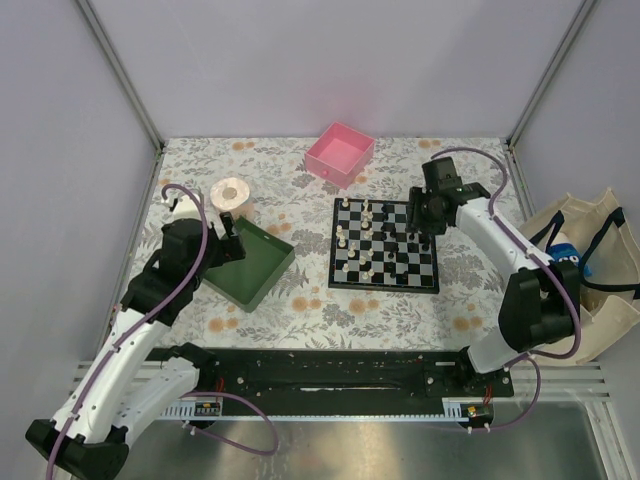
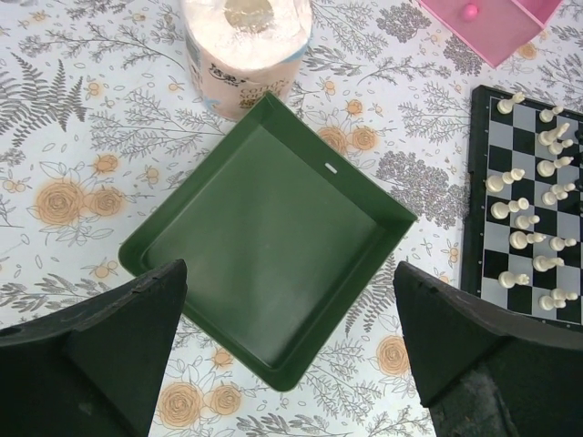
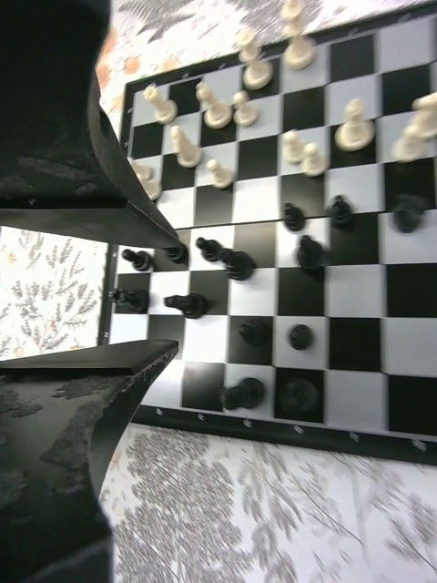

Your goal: Set up the chess pieces on the board

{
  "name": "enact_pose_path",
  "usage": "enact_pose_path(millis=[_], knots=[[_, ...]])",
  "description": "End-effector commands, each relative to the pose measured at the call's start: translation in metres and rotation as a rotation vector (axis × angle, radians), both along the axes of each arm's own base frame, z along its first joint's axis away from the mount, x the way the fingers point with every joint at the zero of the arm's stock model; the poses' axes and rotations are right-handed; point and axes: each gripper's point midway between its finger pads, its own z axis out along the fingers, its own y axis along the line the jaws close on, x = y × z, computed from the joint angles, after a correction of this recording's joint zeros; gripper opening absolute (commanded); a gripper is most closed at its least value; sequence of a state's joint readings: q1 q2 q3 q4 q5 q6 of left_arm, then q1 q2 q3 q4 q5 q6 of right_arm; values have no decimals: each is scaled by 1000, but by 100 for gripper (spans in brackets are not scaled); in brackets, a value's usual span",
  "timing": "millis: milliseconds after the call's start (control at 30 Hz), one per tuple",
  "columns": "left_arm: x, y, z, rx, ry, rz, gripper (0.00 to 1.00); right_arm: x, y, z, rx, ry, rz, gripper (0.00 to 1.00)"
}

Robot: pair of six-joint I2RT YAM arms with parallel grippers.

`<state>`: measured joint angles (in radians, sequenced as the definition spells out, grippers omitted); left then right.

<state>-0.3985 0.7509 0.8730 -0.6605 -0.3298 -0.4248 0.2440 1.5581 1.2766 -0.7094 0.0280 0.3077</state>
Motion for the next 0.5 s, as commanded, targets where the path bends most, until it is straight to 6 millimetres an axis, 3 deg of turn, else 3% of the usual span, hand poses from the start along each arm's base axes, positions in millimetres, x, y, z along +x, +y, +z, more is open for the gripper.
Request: enact_pose_path(millis=[0,200,467], knots=[[-1,12,3,38,-22,33,99,-30,12,-29,10,82,34,53],[-2,13,1,45,-16,34,99,-35,13,-56,-15,147,46,53],[-2,16,-2,41,-6,45,99,-30,18,-66,-22,178,60,52]])
